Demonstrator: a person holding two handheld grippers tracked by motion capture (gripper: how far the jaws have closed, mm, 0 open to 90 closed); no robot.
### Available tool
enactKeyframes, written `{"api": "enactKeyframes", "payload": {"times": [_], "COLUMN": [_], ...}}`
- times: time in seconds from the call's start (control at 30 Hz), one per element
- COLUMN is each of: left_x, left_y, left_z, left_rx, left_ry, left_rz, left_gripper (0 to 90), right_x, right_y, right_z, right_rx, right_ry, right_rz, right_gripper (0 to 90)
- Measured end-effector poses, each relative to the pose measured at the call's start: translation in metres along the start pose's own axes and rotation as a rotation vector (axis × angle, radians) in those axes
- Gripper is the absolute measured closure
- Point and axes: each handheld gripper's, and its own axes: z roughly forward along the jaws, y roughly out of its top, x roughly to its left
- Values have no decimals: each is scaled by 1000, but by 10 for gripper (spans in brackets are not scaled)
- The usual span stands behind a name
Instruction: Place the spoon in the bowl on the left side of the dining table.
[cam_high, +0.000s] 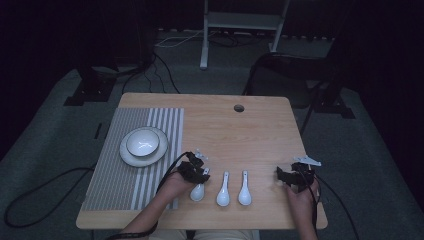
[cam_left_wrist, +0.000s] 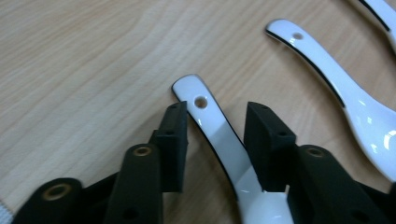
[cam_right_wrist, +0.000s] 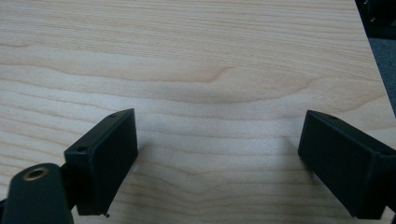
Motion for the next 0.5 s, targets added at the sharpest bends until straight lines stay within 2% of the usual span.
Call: {"api": "enactKeyframes", "payload": {"times": [0.13,0.4,0.43,0.5], "left_x": [-2,-2,-2,-2], "left_y": [0,2,2,4], "left_z": [0,-1,-3,-11], "left_rx": [7,27,14,-21], "left_ry": [7,-9,-27,-35], "left_rz": [12,7,5,-14], "left_gripper": [745,754,761,830], "right_x": [0,0,0,0], "right_y": [0,0,0,0], "right_z": [0,0,0,0], "right_rx": [0,0,0,0], "right_ry": [0,0,0,0], "right_rz": [0,0,0,0], "right_gripper": [112,112,112,112]}}
